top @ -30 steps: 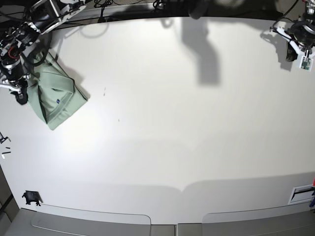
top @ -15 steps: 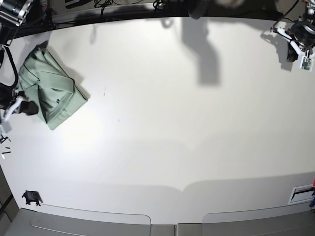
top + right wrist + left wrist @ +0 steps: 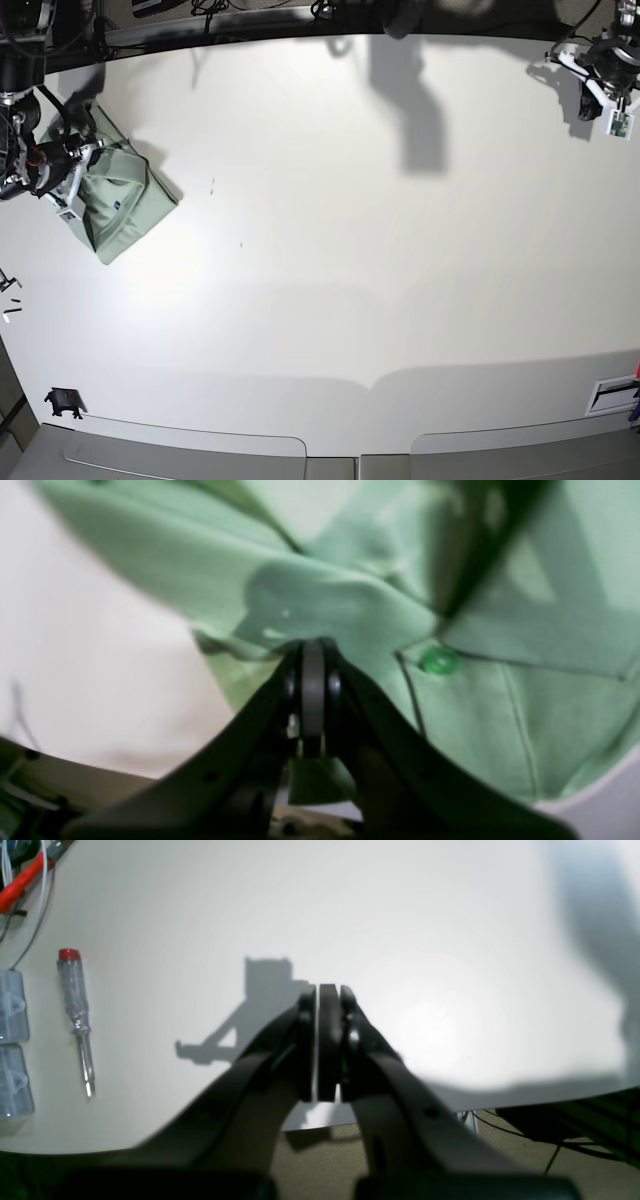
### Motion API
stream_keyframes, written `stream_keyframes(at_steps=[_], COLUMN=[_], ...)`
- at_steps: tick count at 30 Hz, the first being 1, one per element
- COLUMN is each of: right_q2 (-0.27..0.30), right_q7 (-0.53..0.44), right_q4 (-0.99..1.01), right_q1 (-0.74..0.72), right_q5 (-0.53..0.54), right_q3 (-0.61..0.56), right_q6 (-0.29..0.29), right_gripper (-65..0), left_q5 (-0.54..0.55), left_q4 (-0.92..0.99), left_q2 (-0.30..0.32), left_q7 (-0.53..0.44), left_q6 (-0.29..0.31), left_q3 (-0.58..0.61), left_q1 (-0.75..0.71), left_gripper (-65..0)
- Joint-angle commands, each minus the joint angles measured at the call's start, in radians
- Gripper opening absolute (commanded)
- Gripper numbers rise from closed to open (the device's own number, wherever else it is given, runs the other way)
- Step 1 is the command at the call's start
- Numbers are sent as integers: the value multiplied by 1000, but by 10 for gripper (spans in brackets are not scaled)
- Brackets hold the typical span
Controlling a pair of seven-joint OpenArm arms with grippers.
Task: Fold the T-shirt properly
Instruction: 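Grasp the shirt's collar edge with the right gripper and rotate it flat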
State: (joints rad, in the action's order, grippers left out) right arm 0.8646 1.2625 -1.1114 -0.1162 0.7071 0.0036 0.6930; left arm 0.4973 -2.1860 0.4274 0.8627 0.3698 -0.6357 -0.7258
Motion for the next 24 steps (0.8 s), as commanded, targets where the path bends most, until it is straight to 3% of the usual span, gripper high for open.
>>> stream_keyframes(at_steps=[1,9,16,19,24], right_q2=[35,70,68,46,-12], right_q7=[-6,-33,-32,-32,-77], right_q4=[-2,3,12,43,153], right_q1=[-16,-17,-16,-16,-16], right_q5=[-1,3,2,-5,-122], right_q3=[21,127,224,224,224], right_q6=[5,5,5,5,5], right_gripper=[-650,-650,-650,-650,-650], left_q5=[2,2,2,2,2], left_q4=[-14,-14,-14,-14,-14], left_q2=[14,13,13,13,13], left_q7=[-19,-19,-20,-20,-20], left_q6=[-3,-4,-4,-3,-4], left_q3=[-7,-7,-7,-7,-7], left_q1=[-6,-6,-6,-6,-6], left_gripper=[-650,-650,-650,-650,-650])
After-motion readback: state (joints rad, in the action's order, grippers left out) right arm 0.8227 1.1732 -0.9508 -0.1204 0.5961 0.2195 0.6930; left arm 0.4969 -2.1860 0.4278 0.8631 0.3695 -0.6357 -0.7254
